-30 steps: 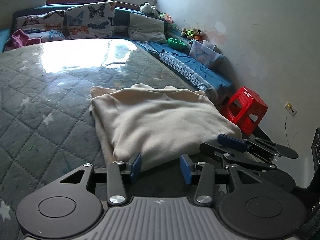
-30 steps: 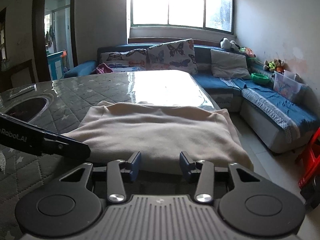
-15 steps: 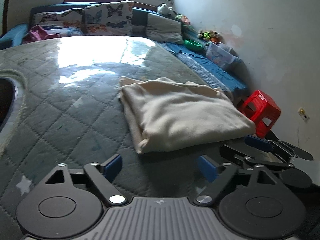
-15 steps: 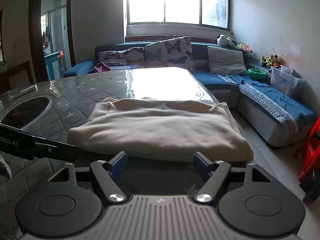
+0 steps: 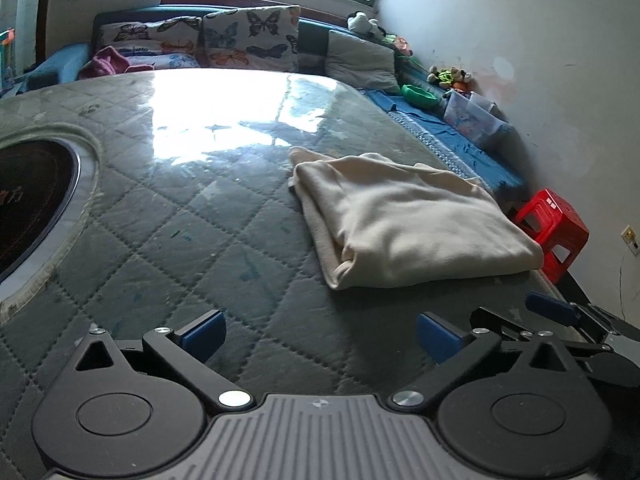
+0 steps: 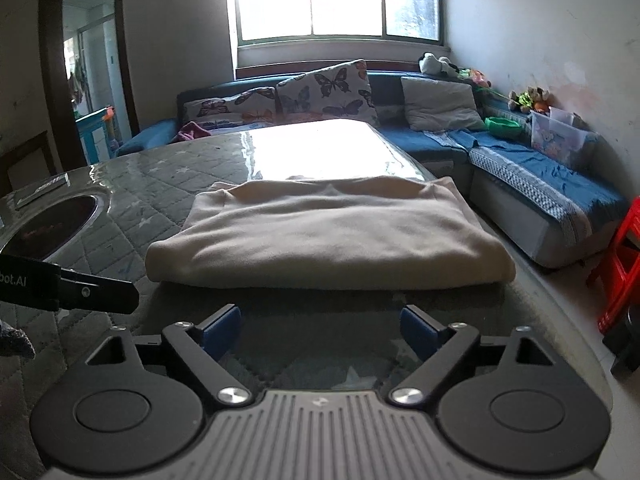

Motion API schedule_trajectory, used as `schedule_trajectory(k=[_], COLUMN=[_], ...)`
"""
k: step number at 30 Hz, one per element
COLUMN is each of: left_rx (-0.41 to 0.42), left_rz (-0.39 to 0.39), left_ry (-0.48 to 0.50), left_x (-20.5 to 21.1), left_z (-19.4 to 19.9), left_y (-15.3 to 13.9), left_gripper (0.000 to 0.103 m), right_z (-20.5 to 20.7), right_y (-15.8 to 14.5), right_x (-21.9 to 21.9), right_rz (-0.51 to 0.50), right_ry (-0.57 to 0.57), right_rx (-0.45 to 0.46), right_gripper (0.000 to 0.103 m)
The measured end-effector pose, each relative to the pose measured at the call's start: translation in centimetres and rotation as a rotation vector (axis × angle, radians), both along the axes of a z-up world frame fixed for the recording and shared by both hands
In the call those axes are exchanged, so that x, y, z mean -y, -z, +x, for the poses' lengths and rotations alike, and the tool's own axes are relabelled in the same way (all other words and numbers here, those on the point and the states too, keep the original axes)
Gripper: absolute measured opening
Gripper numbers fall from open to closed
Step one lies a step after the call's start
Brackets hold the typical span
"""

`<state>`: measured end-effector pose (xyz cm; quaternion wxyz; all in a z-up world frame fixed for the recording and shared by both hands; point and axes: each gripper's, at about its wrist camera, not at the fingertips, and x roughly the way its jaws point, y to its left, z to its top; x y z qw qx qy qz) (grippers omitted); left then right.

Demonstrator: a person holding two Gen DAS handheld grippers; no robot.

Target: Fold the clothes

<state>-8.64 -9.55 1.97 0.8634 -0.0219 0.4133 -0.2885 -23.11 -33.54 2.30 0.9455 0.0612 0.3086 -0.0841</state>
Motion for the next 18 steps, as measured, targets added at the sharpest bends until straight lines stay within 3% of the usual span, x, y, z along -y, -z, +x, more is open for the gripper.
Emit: schedule_trajectory(k=[8,18], left_rx=[-0.004,0.002], left_rz=[0.013,0.021], left_ry=[-0.007,-0.014], left_x=[-0.36,-0.83], left_z=[-0.39,-0.58], left_y=[0.23,0.21], left_gripper=[0.103,0.103], right_z=[-0.54,-0.68], right_y=[0.10,0.26], right_x=[-0.27,-0.38], right_rz=[-0.008,0.021], right_ry=[0.043,0.091], right_rx=[0.003,0.008], right_gripper=[0.103,0.103])
